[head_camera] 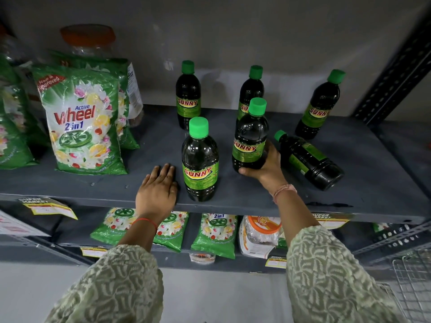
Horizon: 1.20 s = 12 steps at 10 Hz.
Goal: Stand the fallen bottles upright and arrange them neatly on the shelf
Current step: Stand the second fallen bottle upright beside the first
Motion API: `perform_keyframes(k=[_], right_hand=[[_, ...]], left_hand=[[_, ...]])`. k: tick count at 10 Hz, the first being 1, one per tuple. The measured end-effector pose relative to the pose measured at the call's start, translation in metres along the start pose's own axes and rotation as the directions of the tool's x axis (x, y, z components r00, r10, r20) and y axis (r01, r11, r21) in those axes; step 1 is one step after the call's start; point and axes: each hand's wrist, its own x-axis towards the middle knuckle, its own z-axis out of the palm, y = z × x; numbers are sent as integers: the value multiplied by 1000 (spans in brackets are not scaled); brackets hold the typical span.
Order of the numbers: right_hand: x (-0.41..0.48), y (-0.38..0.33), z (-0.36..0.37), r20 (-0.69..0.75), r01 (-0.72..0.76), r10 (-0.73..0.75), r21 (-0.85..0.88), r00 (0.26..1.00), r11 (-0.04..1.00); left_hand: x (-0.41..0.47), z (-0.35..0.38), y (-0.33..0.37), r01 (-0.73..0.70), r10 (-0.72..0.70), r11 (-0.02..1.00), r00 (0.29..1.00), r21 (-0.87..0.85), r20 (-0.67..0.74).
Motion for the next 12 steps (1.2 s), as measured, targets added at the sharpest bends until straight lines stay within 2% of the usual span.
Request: perform_keyframes(k=[1, 2, 3, 4, 5, 6, 7, 9, 12], right_hand=[[-3, -1, 6, -90, -9, 15, 64, 996, 998], [-5, 0, 7, -104, 10, -7, 29, 995, 1000], [-3, 4, 5, -56, 31, -31, -15, 998, 999], [-6, 1, 7, -28, 43, -41, 79, 999, 996], [-10, -5, 12, -109, 41, -32, 82, 994, 996], [-15, -7, 15, -145, 53, -53, -7, 988, 999], [-34, -5, 14, -142, 41, -45, -30, 989, 999], [-74, 3, 10, -103, 107, -118, -106, 988, 989], [-86, 5, 6, -51, 78, -81, -64, 995, 995]], left_hand=[[-1, 0, 0, -3, 3, 1000, 1000, 4, -3], [0, 0, 0, 0, 0, 1000, 1000, 3, -2], [1, 0, 1, -1, 1, 1000, 1000, 10, -3], [2, 0, 1, -1, 1, 1000, 1000, 16, -2], [1, 0, 1, -8, 8, 1000, 1000, 19, 2], [0, -1, 2, -9, 9, 1000, 1000, 11, 12], [0, -3, 4, -2, 2, 1000, 1000, -2, 29], [-3, -5, 6, 7, -5, 1000, 999, -27, 49], [-3, -9, 9, 28, -25, 999, 998, -47, 66]])
